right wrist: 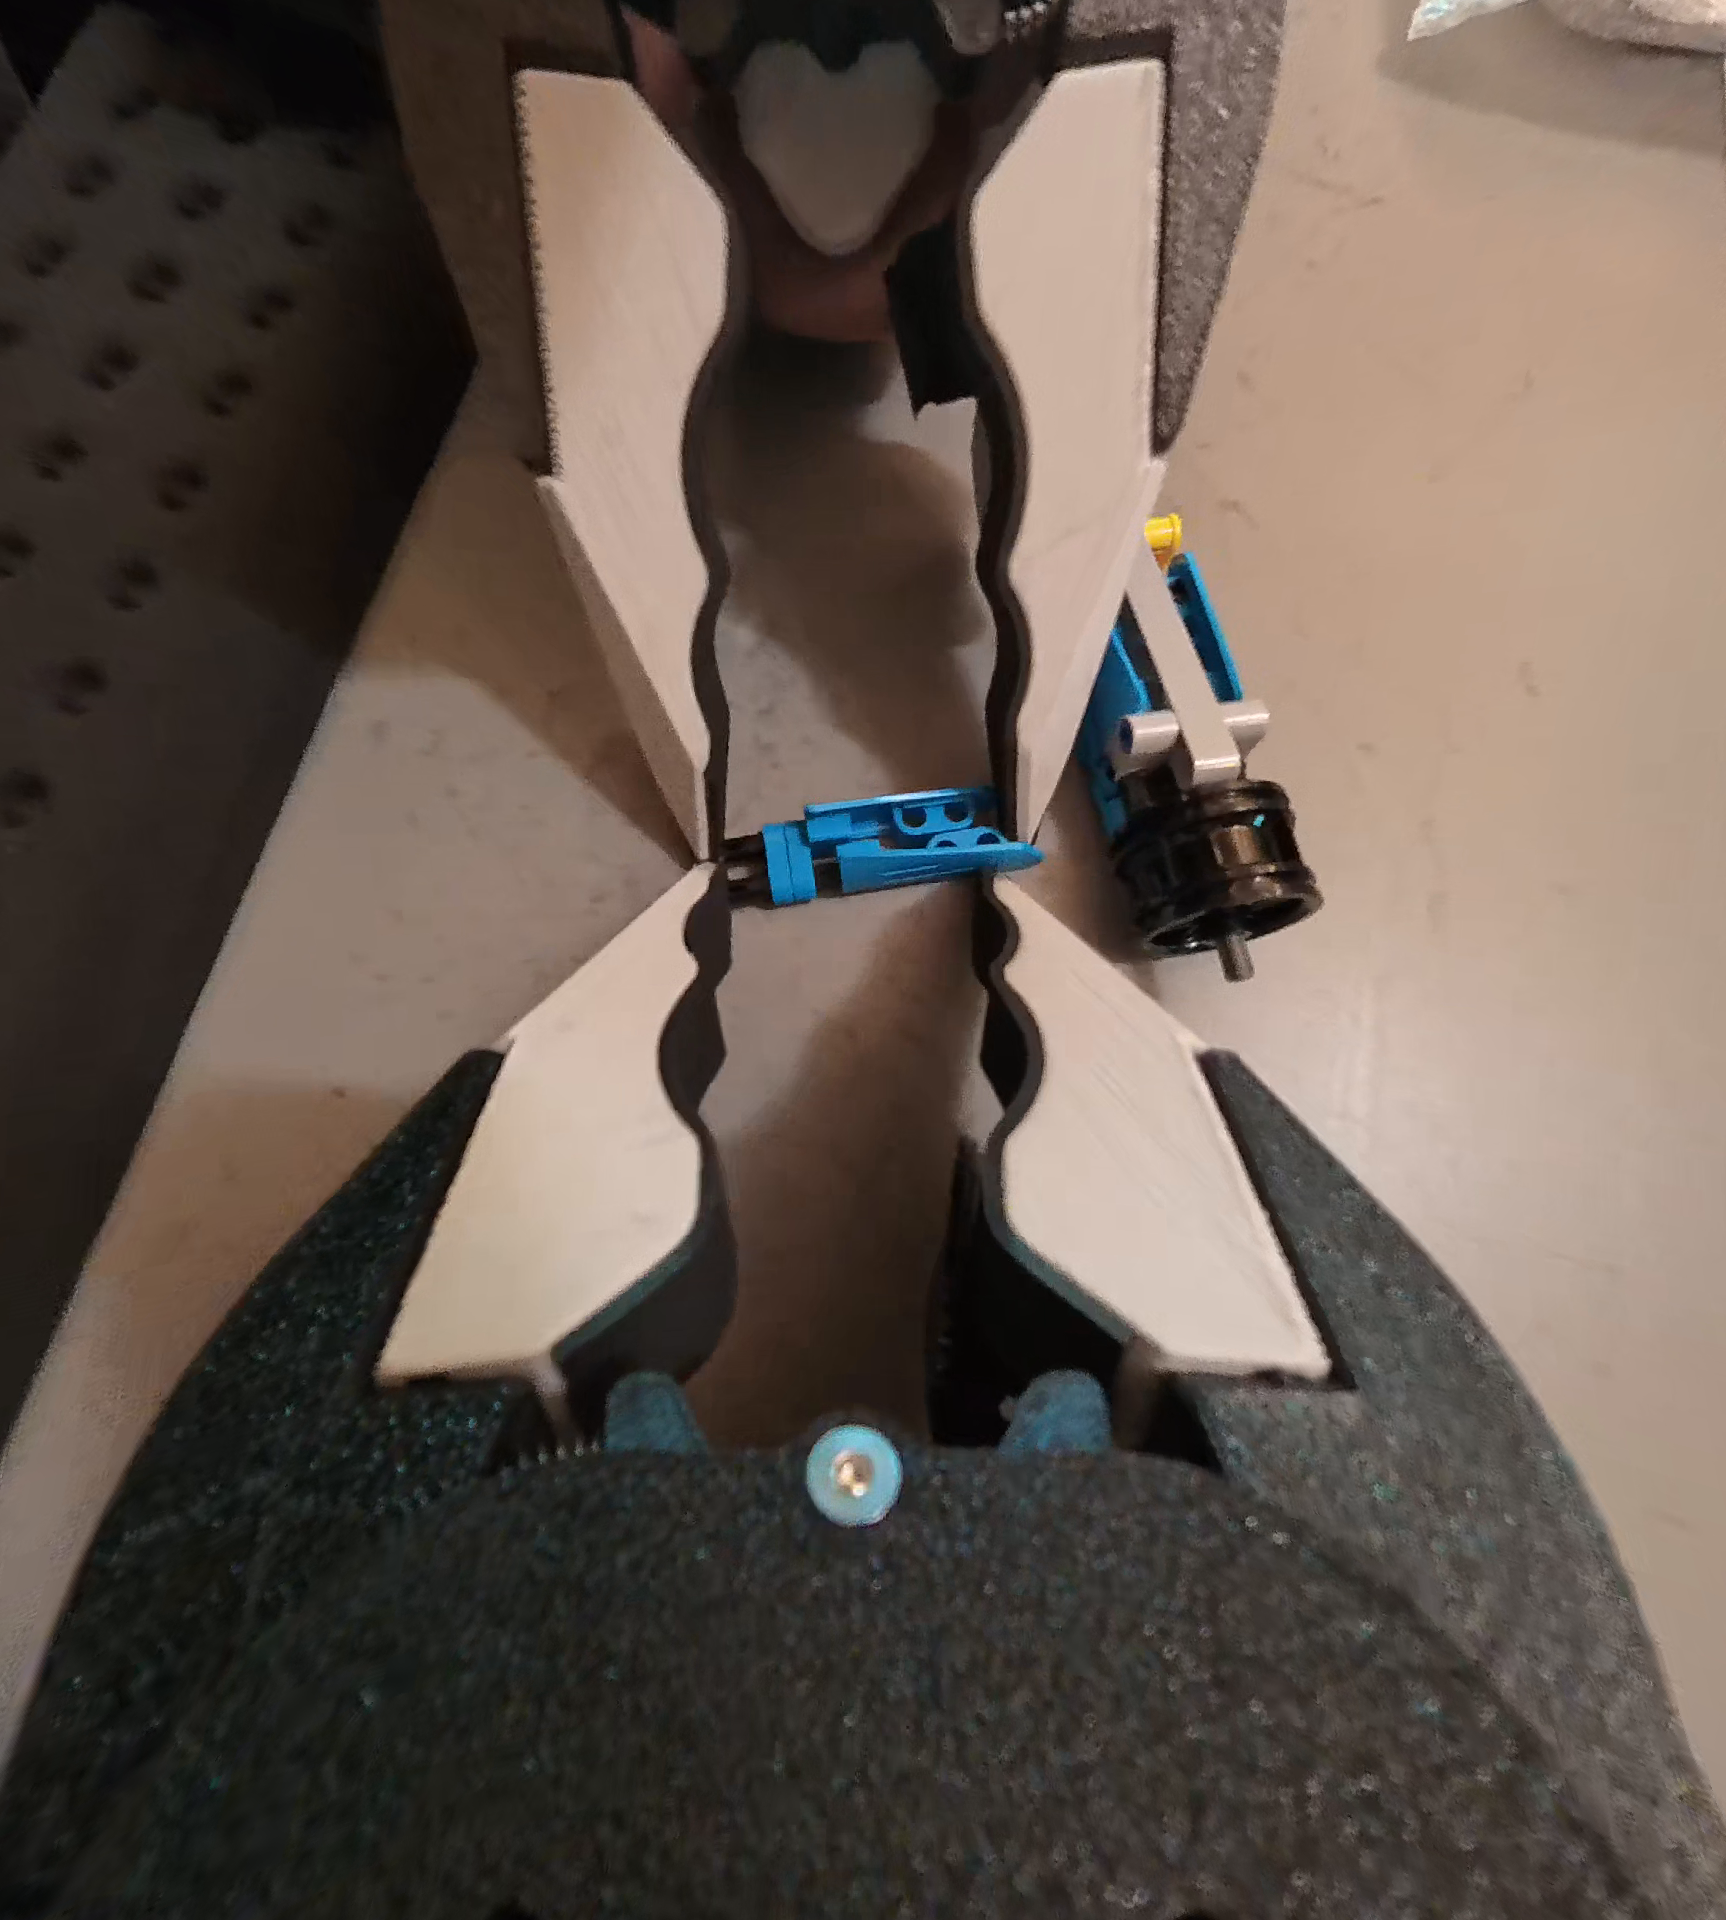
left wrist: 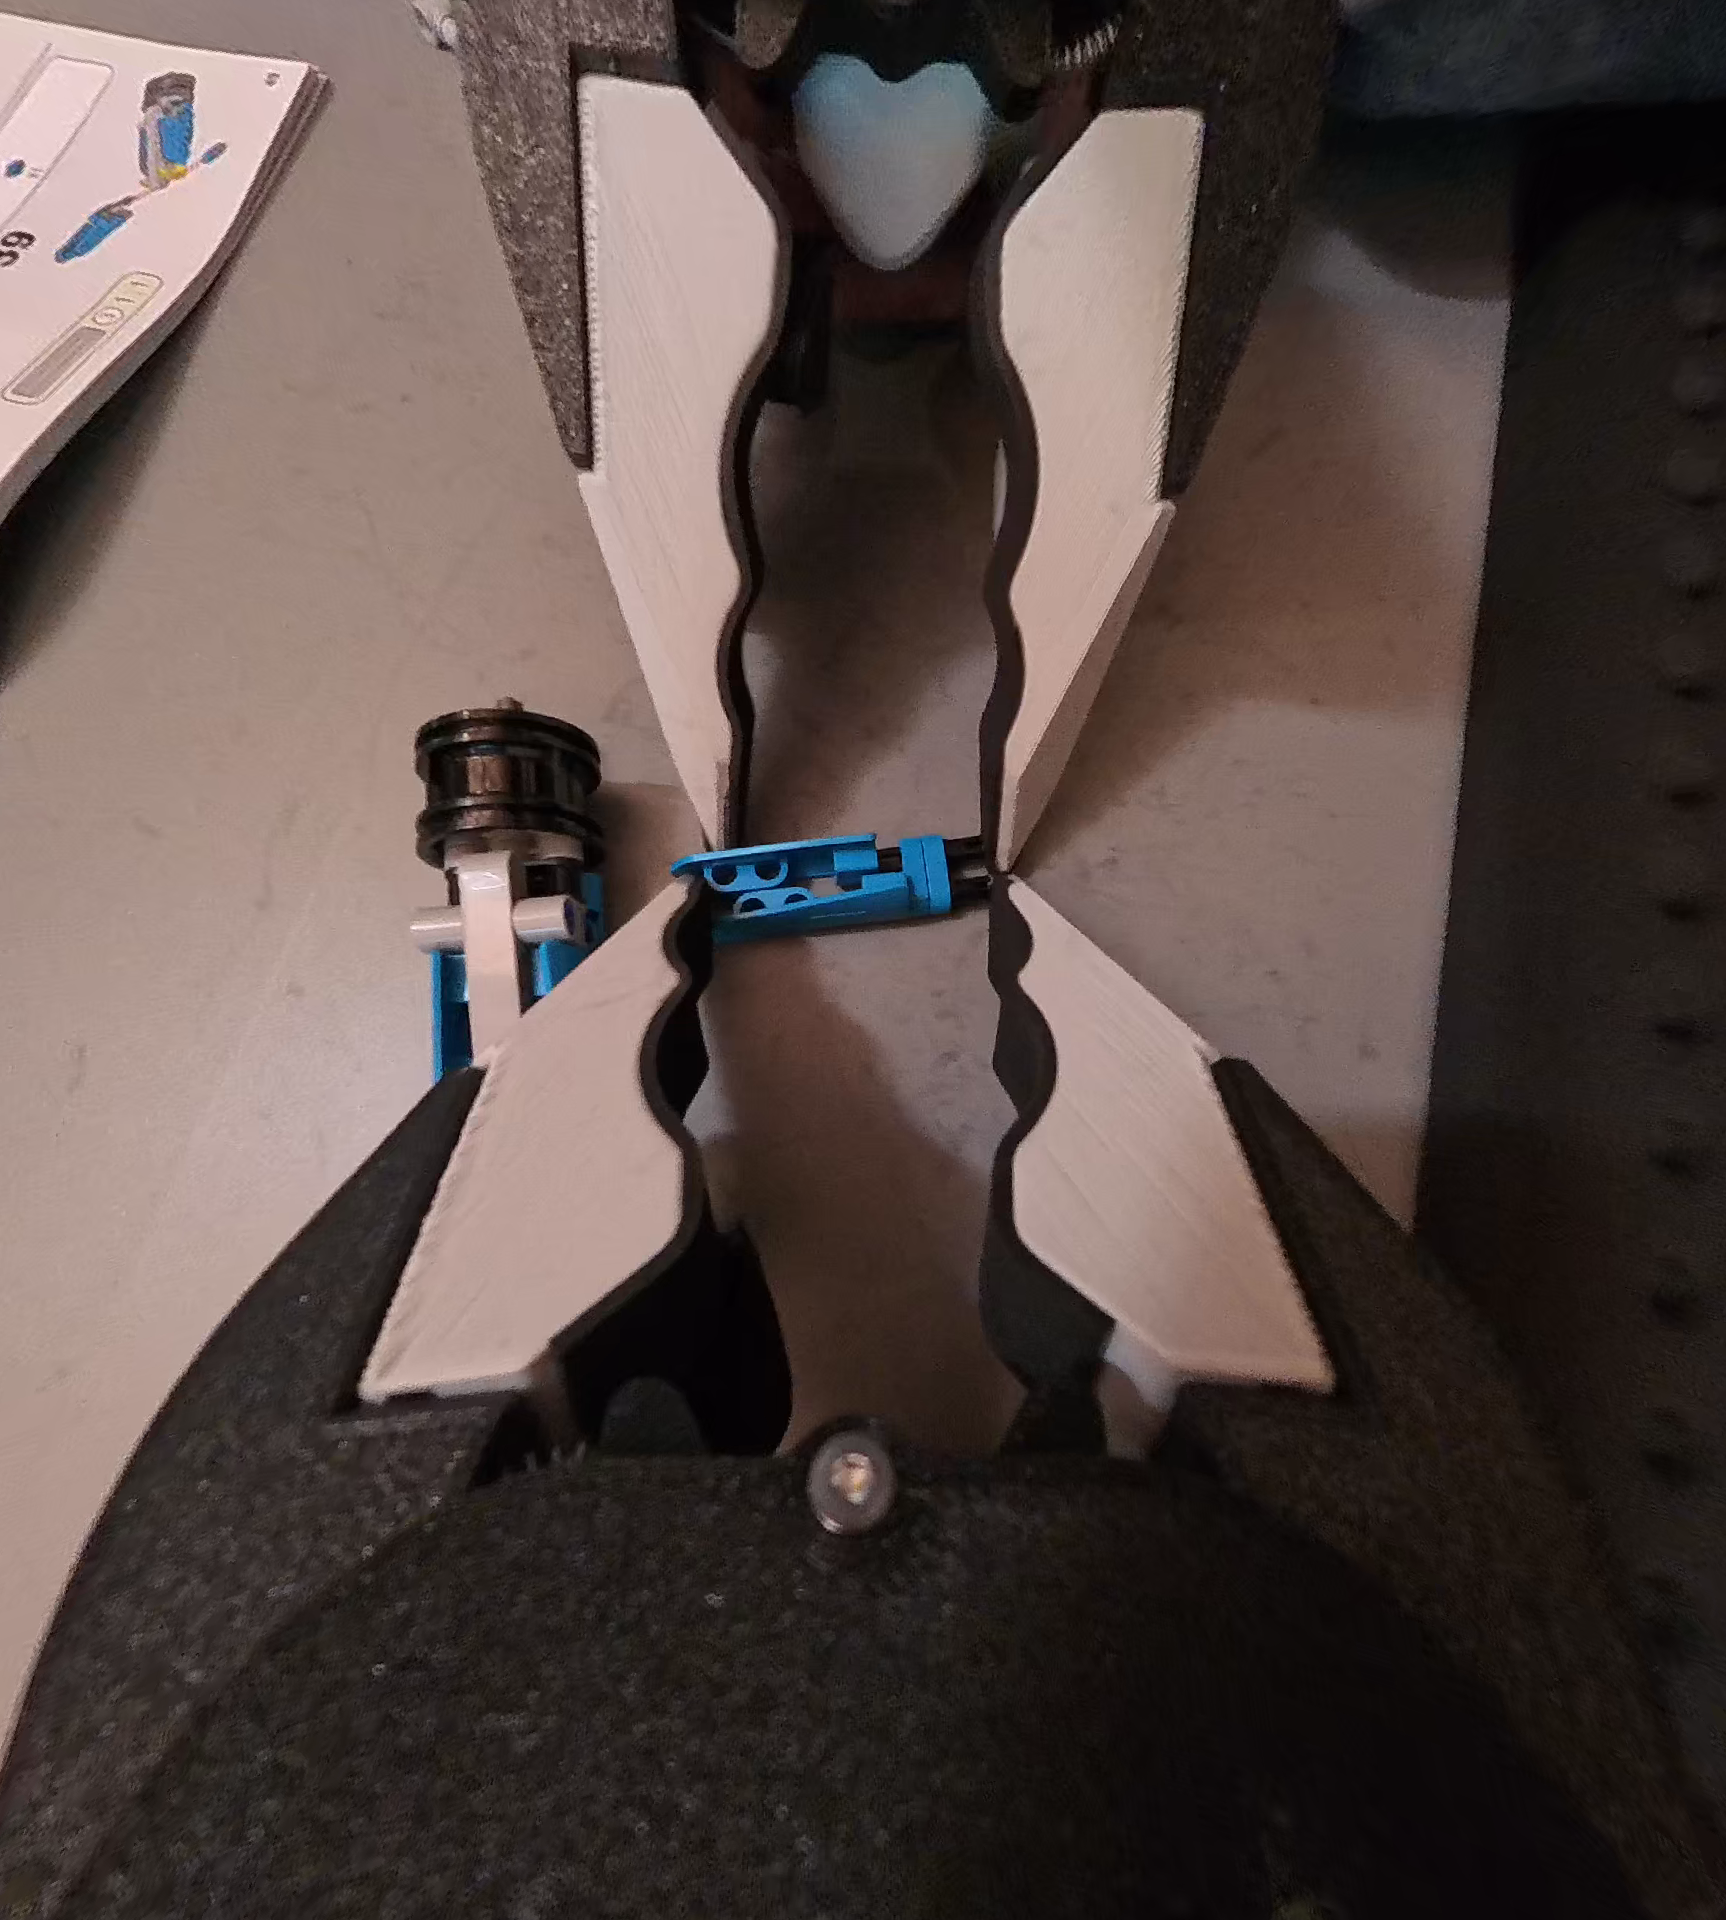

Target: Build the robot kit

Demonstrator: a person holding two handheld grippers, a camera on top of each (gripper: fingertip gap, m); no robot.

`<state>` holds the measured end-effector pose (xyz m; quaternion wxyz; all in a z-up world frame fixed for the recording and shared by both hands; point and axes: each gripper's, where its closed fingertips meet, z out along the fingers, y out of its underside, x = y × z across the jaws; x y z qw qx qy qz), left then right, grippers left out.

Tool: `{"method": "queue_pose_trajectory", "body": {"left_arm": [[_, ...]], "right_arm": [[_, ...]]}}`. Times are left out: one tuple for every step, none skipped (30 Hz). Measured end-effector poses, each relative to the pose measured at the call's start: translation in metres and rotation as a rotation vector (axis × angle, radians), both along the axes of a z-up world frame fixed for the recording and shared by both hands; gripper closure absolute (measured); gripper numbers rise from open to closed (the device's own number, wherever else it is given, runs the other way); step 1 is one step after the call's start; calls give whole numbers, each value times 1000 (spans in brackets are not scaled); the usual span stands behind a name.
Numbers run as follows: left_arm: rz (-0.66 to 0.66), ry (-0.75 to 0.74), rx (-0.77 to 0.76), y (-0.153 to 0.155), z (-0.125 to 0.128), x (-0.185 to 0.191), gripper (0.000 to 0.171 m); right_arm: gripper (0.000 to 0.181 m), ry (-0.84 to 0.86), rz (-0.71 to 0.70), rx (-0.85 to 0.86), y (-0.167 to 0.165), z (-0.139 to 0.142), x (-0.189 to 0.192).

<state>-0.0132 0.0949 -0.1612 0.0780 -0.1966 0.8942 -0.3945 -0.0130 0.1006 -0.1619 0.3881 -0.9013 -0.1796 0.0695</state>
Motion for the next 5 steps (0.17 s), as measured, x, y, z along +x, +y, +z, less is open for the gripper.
{"method": "queue_pose_trajectory", "body": {"left_arm": [[-3,3,-1,0,0,0,118],[-5,6,-2,0,0,0,118],[-7,8,-4,0,0,0,118],[-9,10,-4,0,0,0,118],[-14,9,-3,-1,0,-1,118]], "right_arm": [[134,-24,24,0,0,0,1],[133,-32,35,-11,0,1,2],[133,-22,42,-25,0,1,2],[132,-6,46,-35,-1,0,2],[126,3,32,-45,-2,0,5]]}}
